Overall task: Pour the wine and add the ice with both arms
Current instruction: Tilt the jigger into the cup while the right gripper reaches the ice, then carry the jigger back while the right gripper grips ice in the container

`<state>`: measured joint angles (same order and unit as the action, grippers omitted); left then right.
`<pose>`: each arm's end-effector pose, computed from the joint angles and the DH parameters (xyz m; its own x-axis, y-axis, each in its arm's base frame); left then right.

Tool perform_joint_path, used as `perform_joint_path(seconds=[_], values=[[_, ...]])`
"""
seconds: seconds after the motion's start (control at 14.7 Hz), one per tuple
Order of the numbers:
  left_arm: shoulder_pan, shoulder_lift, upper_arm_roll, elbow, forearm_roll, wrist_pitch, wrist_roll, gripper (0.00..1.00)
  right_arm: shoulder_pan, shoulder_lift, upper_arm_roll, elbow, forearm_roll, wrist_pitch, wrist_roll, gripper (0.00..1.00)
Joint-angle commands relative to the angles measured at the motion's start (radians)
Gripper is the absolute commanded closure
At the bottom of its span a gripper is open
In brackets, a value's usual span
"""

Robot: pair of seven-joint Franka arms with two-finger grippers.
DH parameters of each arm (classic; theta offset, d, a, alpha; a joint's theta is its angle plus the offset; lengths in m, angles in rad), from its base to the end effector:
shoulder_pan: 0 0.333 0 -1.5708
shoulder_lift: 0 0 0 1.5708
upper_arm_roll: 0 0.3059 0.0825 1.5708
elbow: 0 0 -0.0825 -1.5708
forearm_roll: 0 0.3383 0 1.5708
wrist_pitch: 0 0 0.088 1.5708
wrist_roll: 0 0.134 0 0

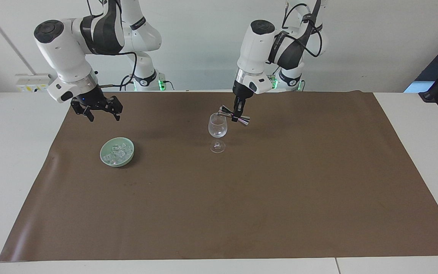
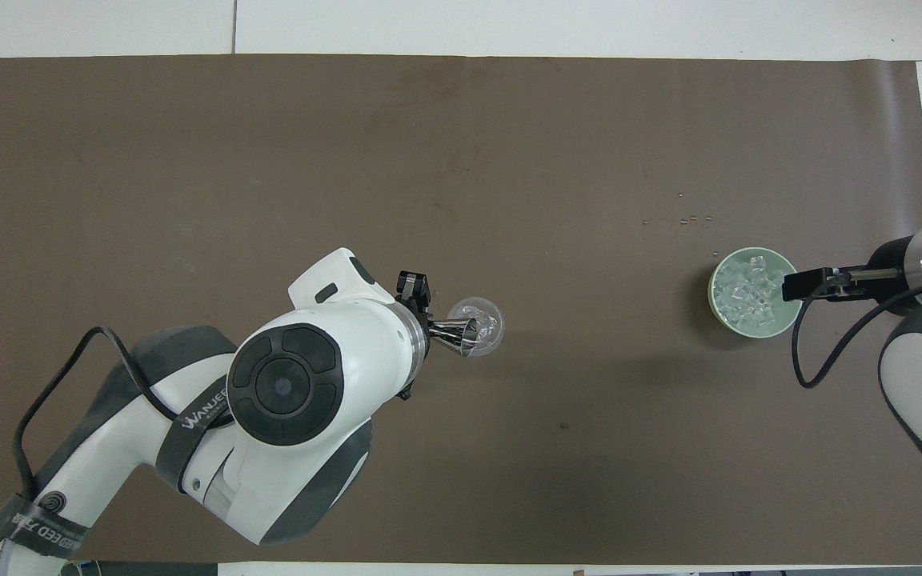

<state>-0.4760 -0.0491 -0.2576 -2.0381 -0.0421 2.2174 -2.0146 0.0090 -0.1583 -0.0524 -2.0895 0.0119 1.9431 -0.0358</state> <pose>0.3884 -0.3552 0.4691 0.2754 0.9538 -0.1199 0.9491 -0.2500 0.1918 0.4681 -0.0201 0.4729 0.9999 -0.0114 0.0123 -0.0111 -0.9998 -0.0190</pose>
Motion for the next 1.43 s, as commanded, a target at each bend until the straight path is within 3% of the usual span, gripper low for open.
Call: perform_joint_path(seconds=[0.0, 0.2, 0.41, 0.54, 0.61, 0.68, 0.75, 1.09, 1.36], values=[[-0.033, 0.012, 0.004, 0.050, 0.103, -0.047, -0.071, 1.00, -0.003, 0.051, -0.001, -0.027, 0.016, 0.091, -0.026, 0.00], [-0.061, 0.012, 0.004, 0.056, 0.189, -0.053, -0.082, 1.00, -0.004, 0.094, -0.001, -0.041, 0.059, 0.152, -0.024, 0.00], [-0.079, 0.012, 0.004, 0.067, 0.264, -0.080, -0.081, 1.00, -0.006, 0.121, -0.001, -0.116, 0.062, 0.287, -0.024, 0.00], [-0.082, 0.012, 0.004, 0.076, 0.297, -0.088, -0.082, 1.00, -0.009, 0.144, -0.001, -0.126, 0.066, 0.300, -0.026, 0.04], [-0.088, 0.012, 0.004, 0.076, 0.320, -0.088, -0.082, 1.00, -0.009, 0.149, -0.001, -0.127, 0.068, 0.300, -0.024, 0.06], [-0.093, 0.012, 0.004, 0.078, 0.327, -0.088, -0.084, 1.00, -0.007, 0.154, -0.001, -0.132, 0.068, 0.301, -0.024, 0.17], [-0.096, 0.012, 0.004, 0.078, 0.337, -0.090, -0.084, 1.00, -0.007, 0.155, -0.003, -0.135, 0.068, 0.301, -0.022, 0.22], [-0.110, 0.012, 0.003, 0.087, 0.380, -0.084, -0.084, 1.00, -0.017, 0.183, -0.001, -0.168, 0.068, 0.372, -0.019, 0.22], [-0.102, 0.023, -0.002, 0.099, 0.348, -0.077, -0.105, 1.00, -0.017, 0.220, -0.003, -0.168, 0.068, 0.402, -0.013, 0.22]])
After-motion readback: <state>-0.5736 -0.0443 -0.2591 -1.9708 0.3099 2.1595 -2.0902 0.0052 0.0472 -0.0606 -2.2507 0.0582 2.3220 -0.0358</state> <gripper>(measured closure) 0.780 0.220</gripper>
